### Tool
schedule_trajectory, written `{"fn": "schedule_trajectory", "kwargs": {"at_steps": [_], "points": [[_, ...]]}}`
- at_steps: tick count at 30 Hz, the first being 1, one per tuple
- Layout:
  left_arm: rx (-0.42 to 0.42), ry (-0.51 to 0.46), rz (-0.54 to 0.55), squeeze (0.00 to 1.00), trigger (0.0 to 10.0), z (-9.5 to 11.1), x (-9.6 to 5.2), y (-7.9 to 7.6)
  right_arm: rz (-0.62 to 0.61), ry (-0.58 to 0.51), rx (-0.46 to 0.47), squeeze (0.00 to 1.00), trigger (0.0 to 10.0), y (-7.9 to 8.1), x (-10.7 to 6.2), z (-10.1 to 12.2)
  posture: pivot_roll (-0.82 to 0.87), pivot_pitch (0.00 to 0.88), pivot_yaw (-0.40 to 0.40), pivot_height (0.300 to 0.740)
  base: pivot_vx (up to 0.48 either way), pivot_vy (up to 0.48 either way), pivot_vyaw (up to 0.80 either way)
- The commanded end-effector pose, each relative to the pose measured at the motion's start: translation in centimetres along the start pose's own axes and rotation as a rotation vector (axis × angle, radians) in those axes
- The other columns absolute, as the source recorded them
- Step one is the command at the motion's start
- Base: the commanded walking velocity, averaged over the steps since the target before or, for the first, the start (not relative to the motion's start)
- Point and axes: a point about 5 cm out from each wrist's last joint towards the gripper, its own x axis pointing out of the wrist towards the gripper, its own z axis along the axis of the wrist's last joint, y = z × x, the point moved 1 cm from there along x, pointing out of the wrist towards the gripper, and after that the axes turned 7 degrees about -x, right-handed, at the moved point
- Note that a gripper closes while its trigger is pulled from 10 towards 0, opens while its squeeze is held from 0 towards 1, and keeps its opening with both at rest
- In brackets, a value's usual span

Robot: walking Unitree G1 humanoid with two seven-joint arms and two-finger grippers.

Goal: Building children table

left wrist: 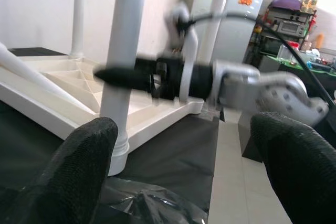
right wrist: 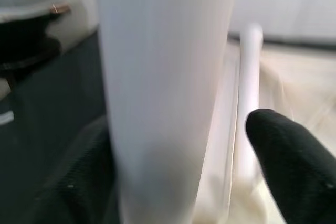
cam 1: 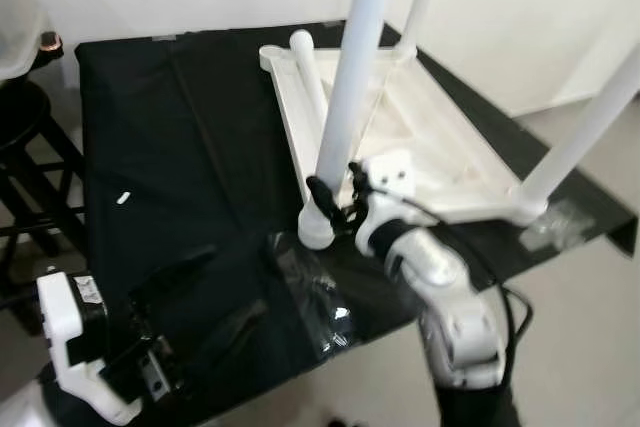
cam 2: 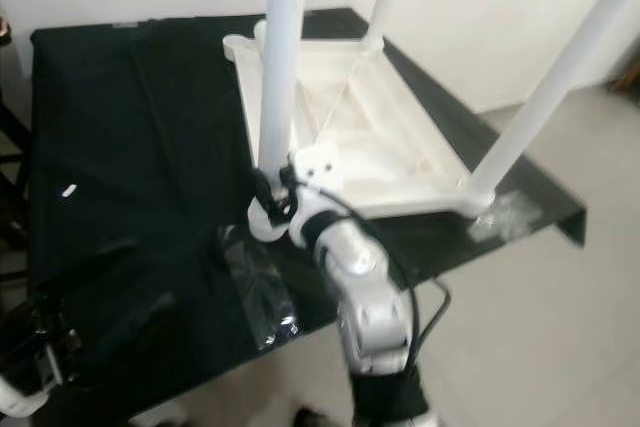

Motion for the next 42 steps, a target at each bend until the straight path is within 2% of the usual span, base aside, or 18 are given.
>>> {"fn": "schedule_trajectory", "kwargs": {"at_steps": [1, 4, 5, 6, 7, 8, 14, 18, 21, 22, 23, 24, 25, 26, 27, 28, 33, 42], "points": [[-0.015, 0.025, -0.004, 0.0, 10.0, -0.4, -0.1, -0.2, 0.009, -0.068, 0.002, 1.0, 10.0, -1.4, 0.2, 0.9, 0.14, 0.211, -0.118, 0.74, 0.0, 0.0, 0.0], [-0.016, 0.025, -0.004, 0.0, 10.0, -0.3, -0.1, -0.3, 0.137, -0.136, -0.027, 1.0, 10.0, -1.3, 1.0, 2.1, 0.15, 0.213, -0.12, 0.74, 0.0, 0.0, 0.0], [-0.016, 0.025, -0.001, 0.0, 10.0, -0.3, -0.1, -0.4, 0.362, -0.151, -0.15, 0.91, 10.0, -0.9, 1.5, 2.7, 0.15, 0.218, -0.123, 0.74, 0.0, 0.0, 0.0], [-0.016, 0.026, 0.001, 0.0, 10.0, -0.3, -0.1, -0.4, 0.449, -0.139, -0.225, 0.74, 10.0, -0.9, 1.5, 2.6, 0.15, 0.22, -0.123, 0.74, 0.0, 0.0, 0.0], [-0.016, 0.026, 0.001, 0.0, 10.0, -0.3, -0.1, -0.4, 0.449, -0.139, -0.225, 0.74, 10.0, -0.9, 1.5, 2.6, 0.15, 0.22, -0.123, 0.74, 0.0, 0.0, 0.0], [-0.017, 0.027, 0.003, 0.0, 10.0, -0.3, -0.2, -0.5, 0.565, -0.129, -0.284, 0.0, 10.0, -1.2, 1.5, 2.7, 0.16, 0.225, -0.127, 0.74, 0.0, 0.0, 0.0], [-0.02, 0.032, 0.004, 0.0, 10.0, -0.4, -0.3, -0.7, 0.678, -0.147, -0.281, 0.0, 10.0, -1.9, 1.7, 3.4, 0.17, 0.229, -0.128, 0.74, 0.0, 0.0, 0.0], [-0.022, 0.042, 0.015, 0.0, 10.0, -0.3, -0.6, -0.9, 0.919, -0.215, -0.175, 0.0, 10.0, -3.9, 2.2, 5.5, 0.18, 0.238, -0.132, 0.74, 0.0, 0.0, 0.0], [-0.021, 0.048, 0.017, 0.0, 10.0, -0.3, -0.6, -0.9, 0.958, -0.227, -0.147, 0.0, 10.0, -4.1, 2.2, 5.9, 0.18, 0.239, -0.132, 0.74, 0.0, 0.0, 0.0], [-0.021, 0.051, 0.019, 0.0, 10.0, -0.4, -0.7, -0.9, 1.015, -0.237, -0.12, 0.0, 10.0, -4.3, 2.3, 6.0, 0.18, 0.239, -0.132, 0.74, 0.0, 0.0, 0.0], [-0.021, 0.051, 0.019, 0.0, 10.0, -0.4, -0.7, -0.9, 1.015, -0.237, -0.12, 0.0, 10.0, -4.3, 2.3, 6.0, 0.18, 0.239, -0.132, 0.74, 0.0, 0.0, 0.0], [-0.02, 0.055, 0.021, 0.0, 10.0, -0.3, -0.7, -1.0, 1.087, -0.238, -0.098, 0.0, 10.0, -4.6, 2.5, 6.0, 0.19, 0.245, -0.131, 0.74, 0.0, 0.0, 0.0], [-0.02, 0.055, 0.021, 0.0, 10.0, -0.3, -0.7, -1.0, 1.087, -0.238, -0.098, 0.0, 10.0, -4.6, 2.5, 6.0, 0.19, 0.245, -0.131, 0.74, 0.0, 0.0, 0.0], [-0.019, 0.056, 0.022, 0.0, 10.0, -0.3, -0.8, -1.0, 1.12, -0.236, -0.09, 0.0, 8.8, -4.6, 2.5, 5.9, 0.19, 0.244, -0.132, 0.74, 0.0, 0.0, 0.0], [-0.019, 0.056, 0.022, 0.0, 10.0, -0.3, -0.8, -1.0, 1.12, -0.236, -0.09, 0.0, 8.8, -4.6, 2.5, 5.9, 0.19, 0.244, -0.132, 0.74, 0.0, 0.0, 0.0], [-0.019, 0.056, 0.022, 0.0, 10.0, -0.3, -0.8, -1.0, 1.149, -0.229, -0.085, 0.0, 0.2, -4.6, 2.5, 5.7, 0.2, 0.244, -0.132, 0.74, 0.0, 0.0, 0.0], [-0.016, 0.056, 0.024, 0.0, 10.0, -0.3, -0.8, -1.0, 1.215, -0.229, -0.047, 0.0, 0.0, -4.3, 2.5, 5.4, 0.2, 0.243, -0.133, 0.74, 0.0, 0.0, 0.0], [-0.014, 0.052, 0.02, 0.0, 10.0, -0.4, -0.6, -0.8, 1.179, -0.234, -0.066, 0.0, 0.0, -4.9, 1.8, 4.3, 0.18, 0.235, -0.134, 0.74, 0.0, 0.0, 0.0]]}}
